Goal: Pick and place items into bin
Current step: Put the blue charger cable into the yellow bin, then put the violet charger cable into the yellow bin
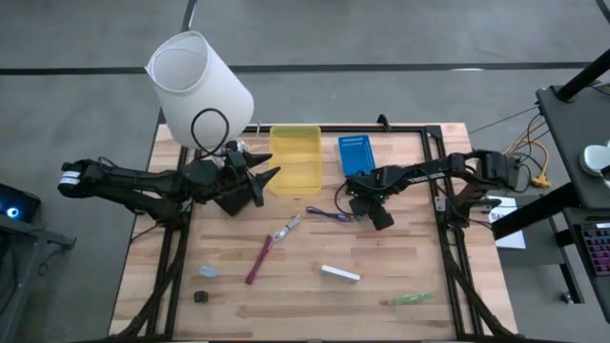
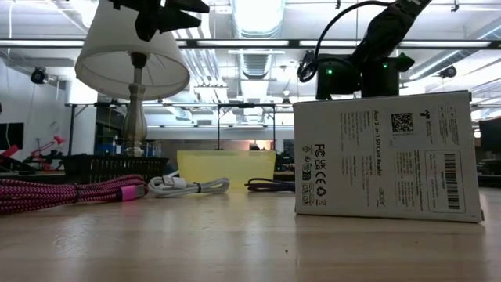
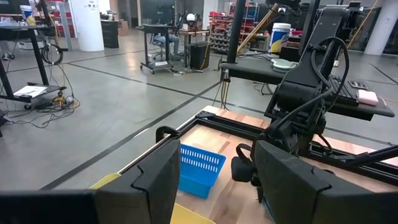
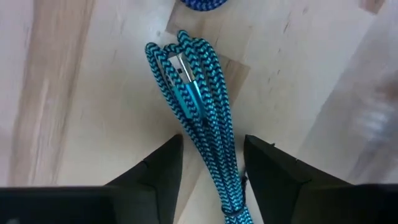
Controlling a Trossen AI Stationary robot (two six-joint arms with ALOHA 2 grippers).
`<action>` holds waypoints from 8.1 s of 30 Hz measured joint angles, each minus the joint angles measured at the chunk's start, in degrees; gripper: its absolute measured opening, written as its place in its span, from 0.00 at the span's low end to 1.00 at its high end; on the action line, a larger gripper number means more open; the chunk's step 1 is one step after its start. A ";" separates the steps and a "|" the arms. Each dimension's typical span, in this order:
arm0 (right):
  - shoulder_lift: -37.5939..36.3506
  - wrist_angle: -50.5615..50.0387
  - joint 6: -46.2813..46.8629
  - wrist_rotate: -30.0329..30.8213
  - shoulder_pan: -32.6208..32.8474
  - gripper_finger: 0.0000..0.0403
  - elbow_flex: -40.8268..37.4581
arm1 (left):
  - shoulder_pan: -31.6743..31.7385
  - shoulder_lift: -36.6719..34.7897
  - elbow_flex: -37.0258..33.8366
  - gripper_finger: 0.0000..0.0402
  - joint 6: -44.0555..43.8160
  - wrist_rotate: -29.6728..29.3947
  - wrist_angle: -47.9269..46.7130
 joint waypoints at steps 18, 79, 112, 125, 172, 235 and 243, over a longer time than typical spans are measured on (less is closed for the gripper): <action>-4.49 -0.24 10.37 -0.16 -0.07 0.04 0.87 | 0.00 -0.02 0.03 0.48 0.02 0.02 0.03; -26.01 77.13 50.18 -31.70 -11.13 0.03 -10.54 | 1.66 40.82 10.88 0.48 -8.82 13.81 45.03; -26.03 77.04 50.28 -31.41 -11.21 0.06 -10.54 | 4.29 45.46 15.44 0.04 -11.20 17.73 44.57; -26.28 70.95 50.32 -31.22 -11.53 0.24 -10.45 | 6.17 38.71 15.22 0.03 -13.33 17.79 27.05; -26.51 61.57 50.43 -31.61 -13.51 0.19 -10.52 | 12.20 37.97 14.35 0.03 -53.86 -4.72 -22.18; -27.54 61.64 50.16 -31.46 -13.51 0.19 -10.54 | 5.79 48.12 13.36 0.28 10.91 36.04 -1.82; -27.54 61.59 50.39 -31.46 -13.51 0.19 -10.54 | 5.99 52.30 14.81 0.28 10.73 32.02 -1.34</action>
